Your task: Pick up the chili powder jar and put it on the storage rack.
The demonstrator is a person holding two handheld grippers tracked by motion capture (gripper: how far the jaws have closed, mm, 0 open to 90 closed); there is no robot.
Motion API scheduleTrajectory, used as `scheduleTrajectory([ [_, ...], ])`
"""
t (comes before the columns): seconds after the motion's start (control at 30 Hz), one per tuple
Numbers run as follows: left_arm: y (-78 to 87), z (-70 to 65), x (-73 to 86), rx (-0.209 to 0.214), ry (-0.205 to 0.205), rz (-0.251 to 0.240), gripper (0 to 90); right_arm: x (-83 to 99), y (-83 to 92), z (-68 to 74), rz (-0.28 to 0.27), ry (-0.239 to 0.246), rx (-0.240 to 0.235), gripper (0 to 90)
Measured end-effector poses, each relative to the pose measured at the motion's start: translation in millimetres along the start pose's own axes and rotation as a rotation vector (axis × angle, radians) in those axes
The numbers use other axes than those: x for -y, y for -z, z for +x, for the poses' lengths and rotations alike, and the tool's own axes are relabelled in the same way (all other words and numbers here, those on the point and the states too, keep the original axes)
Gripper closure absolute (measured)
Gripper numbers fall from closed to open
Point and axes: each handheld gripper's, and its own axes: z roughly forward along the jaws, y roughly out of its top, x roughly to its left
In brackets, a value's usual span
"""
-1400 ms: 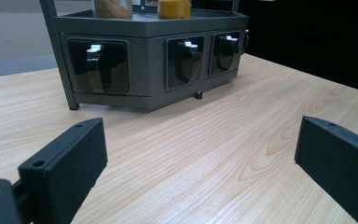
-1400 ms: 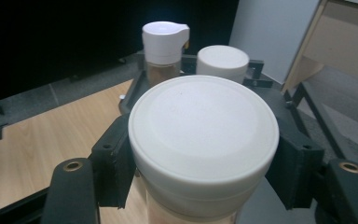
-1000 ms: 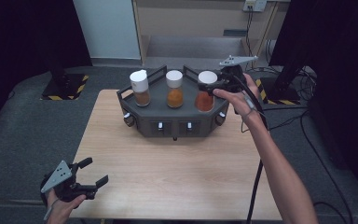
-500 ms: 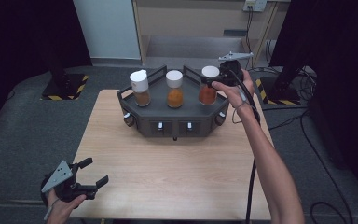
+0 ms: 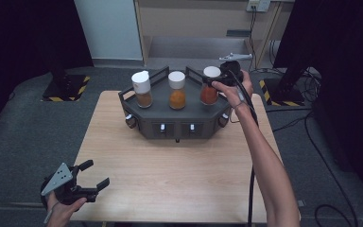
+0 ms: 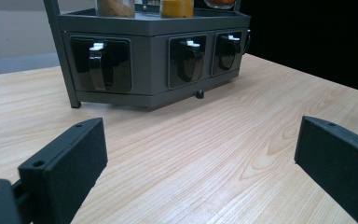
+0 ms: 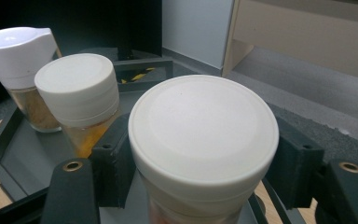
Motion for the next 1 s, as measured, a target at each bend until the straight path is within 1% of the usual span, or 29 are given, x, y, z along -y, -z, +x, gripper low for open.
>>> scheduleTrajectory([
  [0.33,-0.2,-0.1,0.0,0.003,0.0,0.001,1.4,4.3,-9.3,-0.5,0.012,-0.011,0.006,33.8],
  [0.43,0.1,0.0,0.0,0.001,0.001,0.001,1.4,6.4,-11.5,-1.8,0.017,-0.021,0.004,33.8],
  [0.53,0.3,0.1,0.1,0.0,0.001,0.0,1.4,5.7,-13.3,0.1,0.027,-0.01,0.012,33.9],
  [0.77,0.6,-0.1,0.1,0.001,0.0,-0.001,1.4,5.8,-14.4,0.2,0.033,-0.01,0.011,33.8],
  [1.0,0.7,-0.1,0.1,0.001,0.001,-0.001,1.4,10.5,-16.1,-1.7,0.039,-0.023,0.013,33.8],
])
